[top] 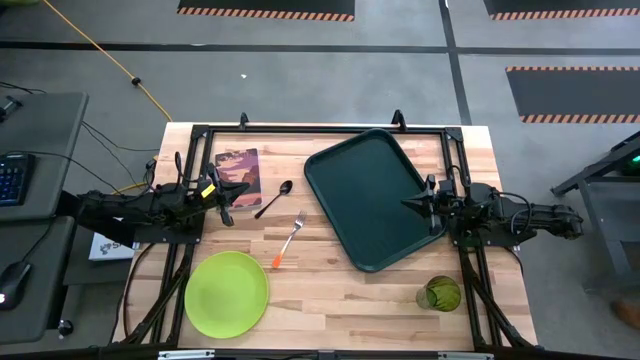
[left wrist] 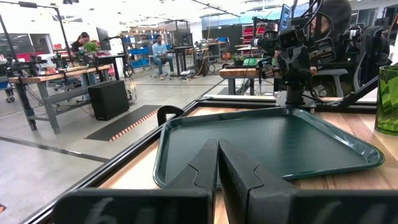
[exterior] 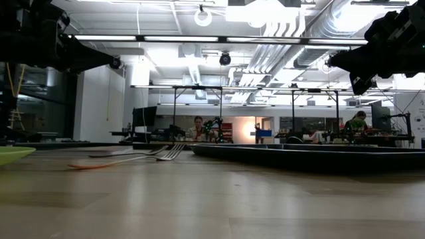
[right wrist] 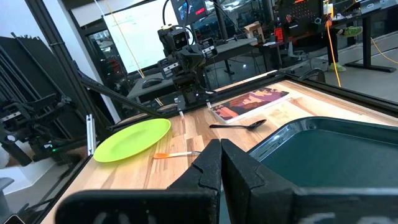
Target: Pick and place plate/cup/fork/spoon on tray
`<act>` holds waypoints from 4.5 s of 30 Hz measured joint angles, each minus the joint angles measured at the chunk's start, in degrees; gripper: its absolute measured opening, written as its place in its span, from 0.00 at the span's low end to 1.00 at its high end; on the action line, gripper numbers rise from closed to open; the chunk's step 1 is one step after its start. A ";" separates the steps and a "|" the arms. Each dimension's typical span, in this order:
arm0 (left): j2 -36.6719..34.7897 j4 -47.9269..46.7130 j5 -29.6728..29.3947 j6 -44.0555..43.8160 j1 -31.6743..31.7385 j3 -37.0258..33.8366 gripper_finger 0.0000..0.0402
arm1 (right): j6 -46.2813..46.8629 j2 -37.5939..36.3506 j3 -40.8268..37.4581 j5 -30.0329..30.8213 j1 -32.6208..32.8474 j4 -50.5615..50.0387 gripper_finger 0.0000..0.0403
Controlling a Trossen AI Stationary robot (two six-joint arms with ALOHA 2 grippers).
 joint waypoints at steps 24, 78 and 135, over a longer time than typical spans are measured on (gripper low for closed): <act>0.02 0.01 0.16 0.00 -4.46 0.00 0.01 | -0.01 0.01 0.00 -0.01 0.00 0.00 0.00; 0.02 0.01 0.25 0.00 -4.56 0.00 0.01 | 0.01 0.00 0.00 -0.01 0.00 0.00 0.00; 0.02 0.01 0.22 0.00 -4.54 -0.01 0.01 | 0.01 0.01 0.00 -0.02 0.01 0.00 0.00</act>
